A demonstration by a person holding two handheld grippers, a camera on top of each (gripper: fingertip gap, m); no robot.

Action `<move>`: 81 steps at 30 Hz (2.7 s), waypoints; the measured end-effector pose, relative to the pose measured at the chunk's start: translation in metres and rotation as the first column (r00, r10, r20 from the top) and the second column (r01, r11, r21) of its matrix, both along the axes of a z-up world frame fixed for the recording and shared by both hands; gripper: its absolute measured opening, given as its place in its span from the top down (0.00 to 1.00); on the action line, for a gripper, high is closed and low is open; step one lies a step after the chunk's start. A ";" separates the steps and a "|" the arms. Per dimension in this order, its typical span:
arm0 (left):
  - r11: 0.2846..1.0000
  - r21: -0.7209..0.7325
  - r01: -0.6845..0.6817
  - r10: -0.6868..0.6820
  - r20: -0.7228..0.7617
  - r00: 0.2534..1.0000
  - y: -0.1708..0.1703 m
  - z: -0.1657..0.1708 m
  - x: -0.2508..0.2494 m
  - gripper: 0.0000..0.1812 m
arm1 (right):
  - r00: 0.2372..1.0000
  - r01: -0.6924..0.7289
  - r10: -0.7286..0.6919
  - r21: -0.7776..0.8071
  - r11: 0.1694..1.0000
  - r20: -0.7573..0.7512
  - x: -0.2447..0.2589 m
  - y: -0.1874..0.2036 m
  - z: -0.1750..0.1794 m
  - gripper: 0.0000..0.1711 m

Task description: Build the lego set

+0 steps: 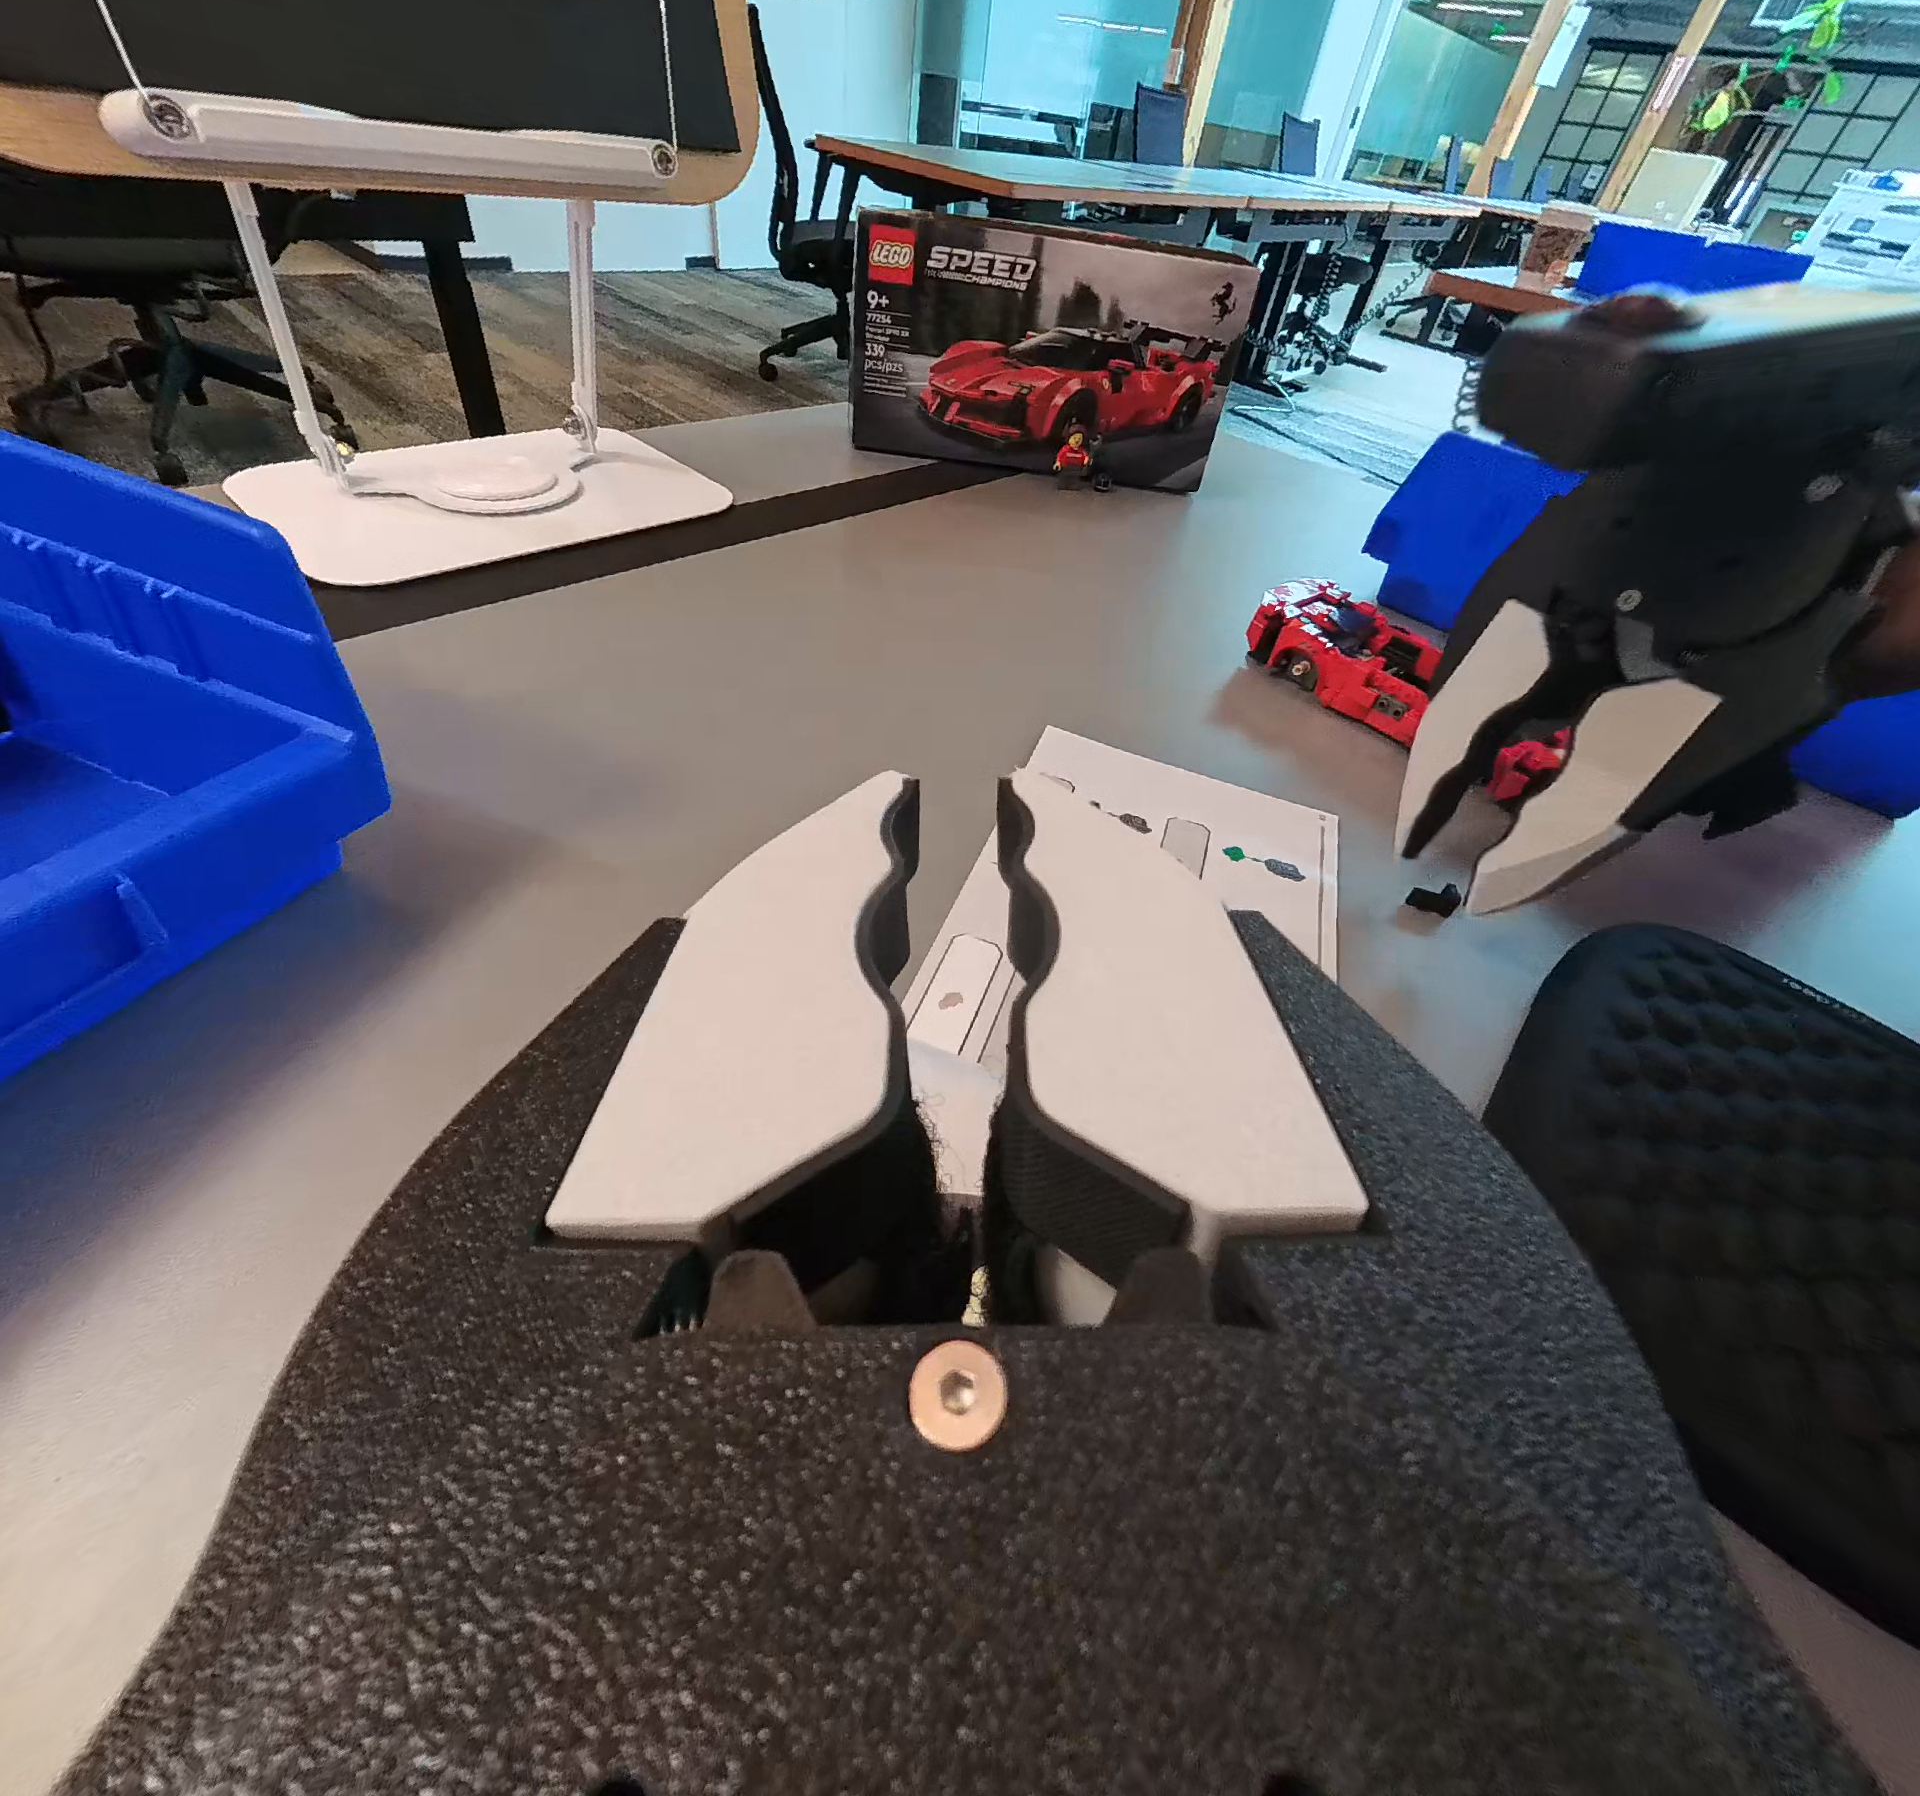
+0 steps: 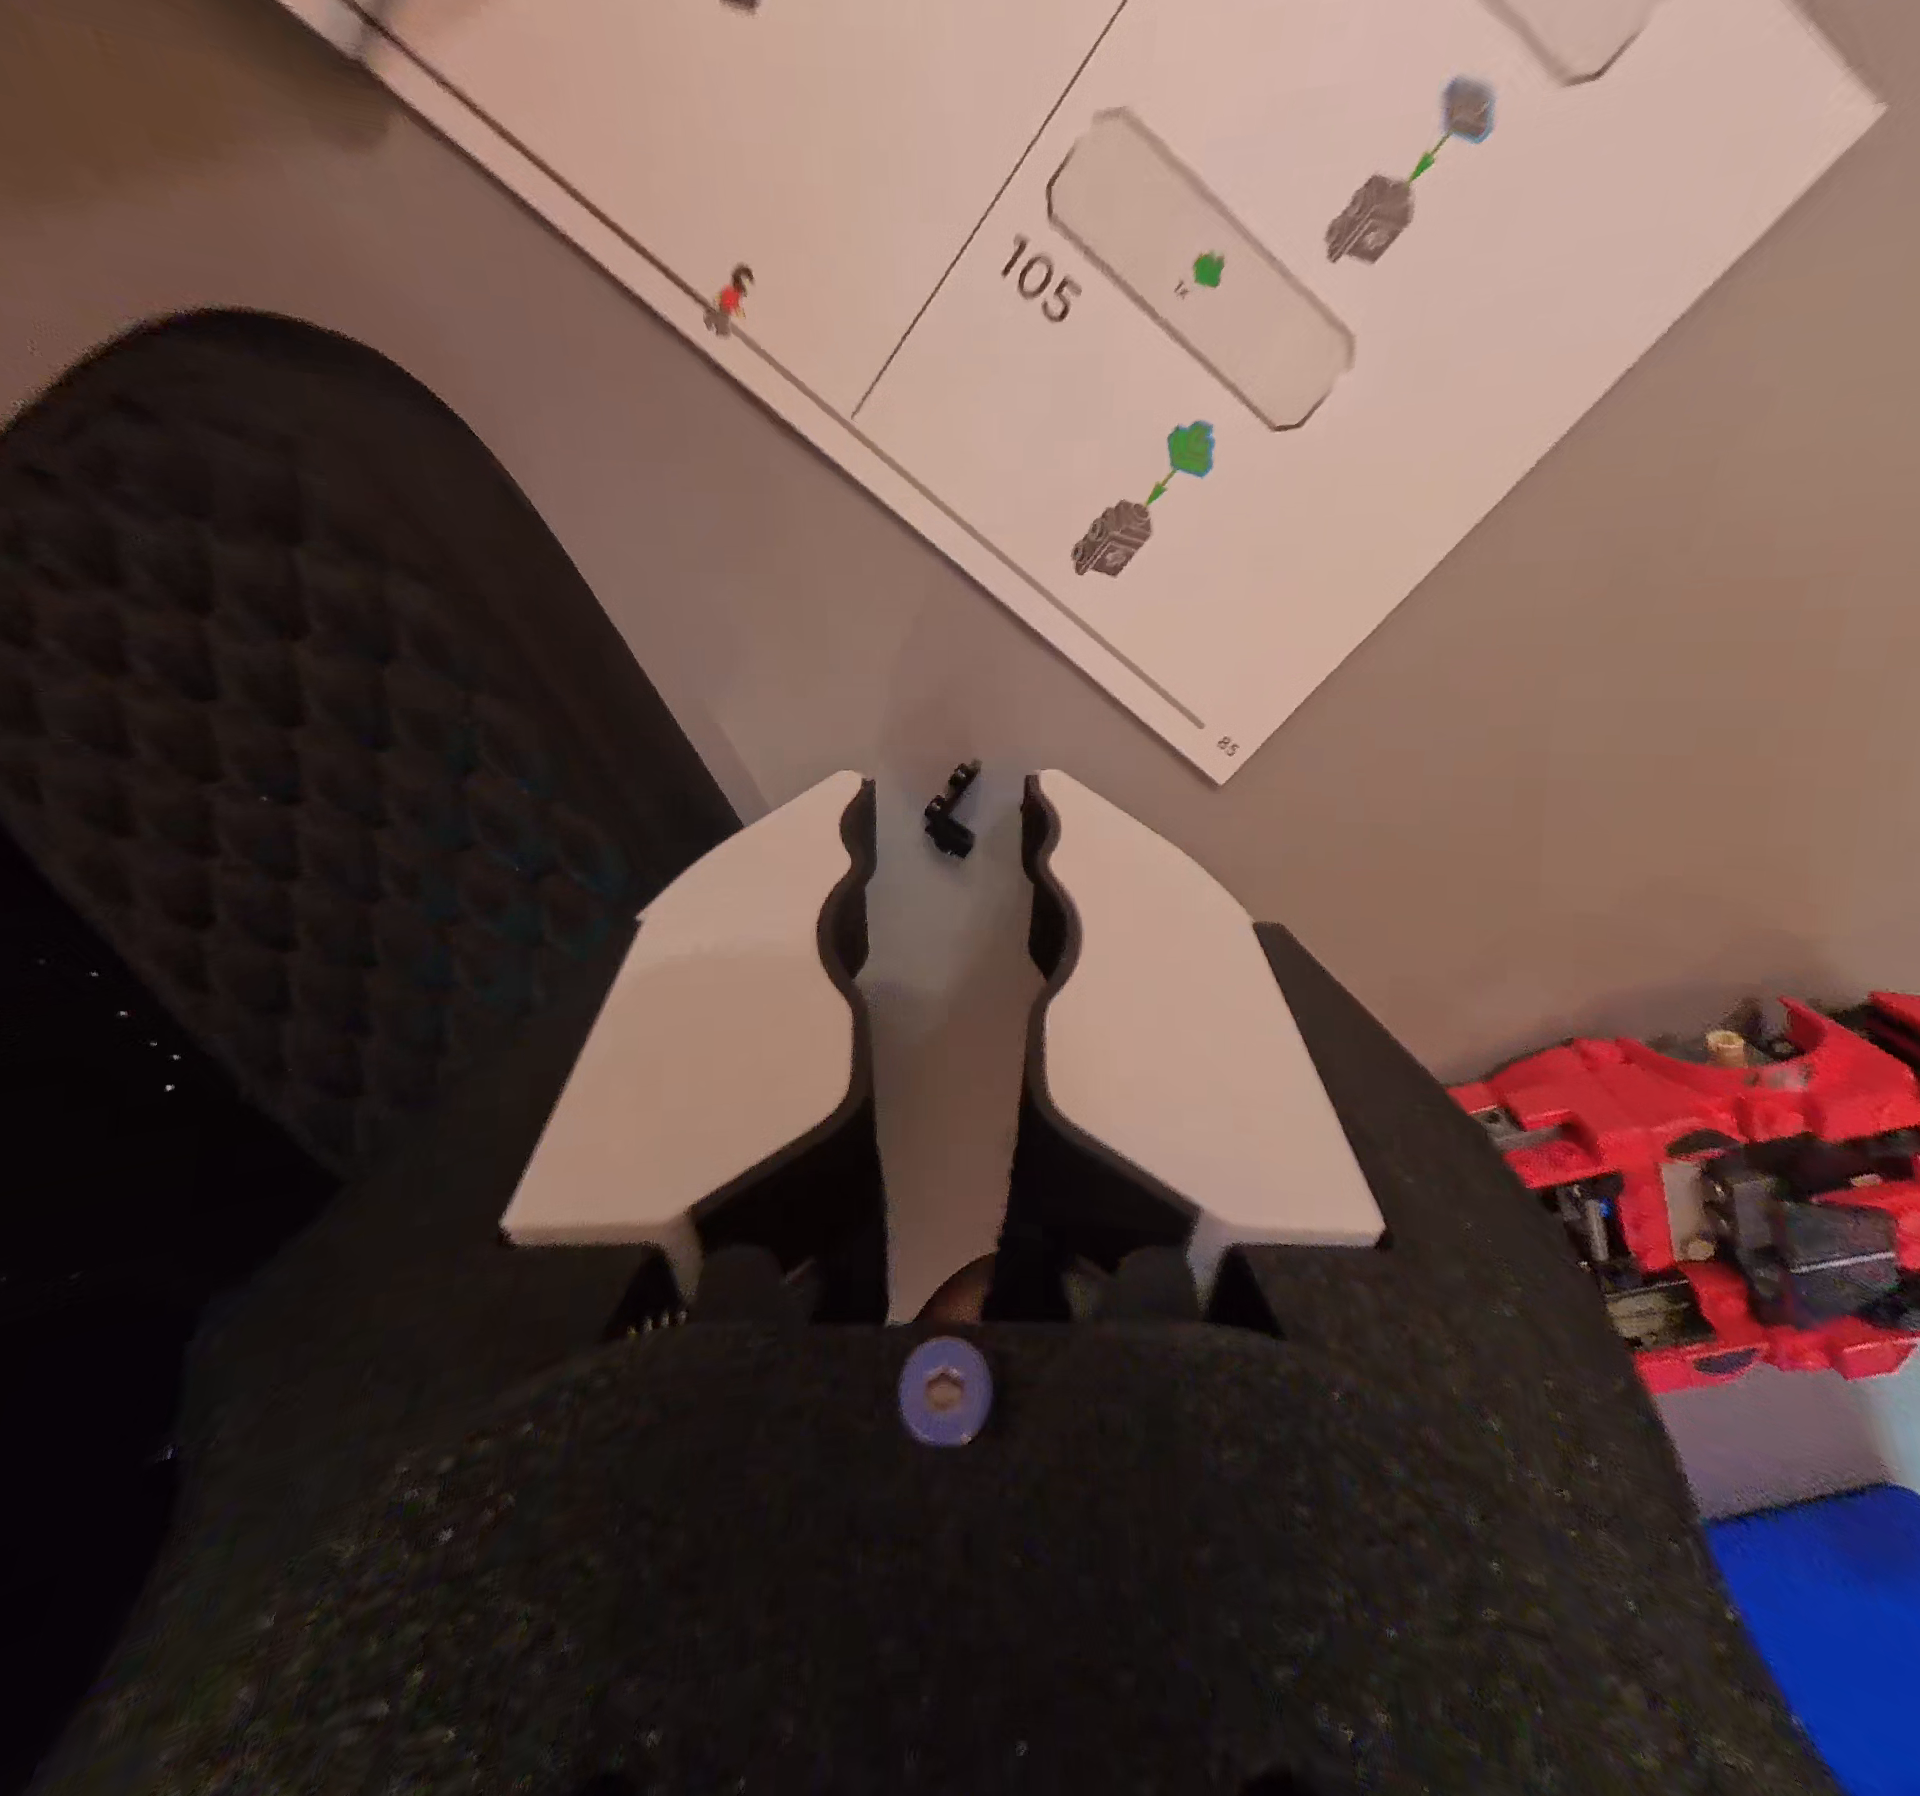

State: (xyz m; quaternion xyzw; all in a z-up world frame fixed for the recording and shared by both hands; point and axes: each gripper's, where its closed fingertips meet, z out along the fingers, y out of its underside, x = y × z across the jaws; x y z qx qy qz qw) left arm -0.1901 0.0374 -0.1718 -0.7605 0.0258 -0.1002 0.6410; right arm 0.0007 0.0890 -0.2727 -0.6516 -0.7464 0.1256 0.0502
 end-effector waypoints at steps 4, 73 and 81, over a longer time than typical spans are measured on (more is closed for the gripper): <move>1.000 -0.010 0.002 -0.002 0.003 1.000 0.000 -0.002 0.000 0.92 | 0.962 0.083 -0.091 -0.040 0.996 -0.258 -0.012 0.006 0.031 0.81; 0.996 -0.070 -0.055 0.046 -0.125 0.991 0.071 0.044 0.035 0.94 | 0.994 -0.076 0.077 0.022 0.997 -0.079 0.285 0.134 0.000 0.90; 0.995 -0.075 -0.059 0.049 -0.129 0.990 0.063 0.040 0.033 0.94 | 0.996 -0.090 0.091 0.027 0.996 -0.026 0.284 0.134 -0.008 0.93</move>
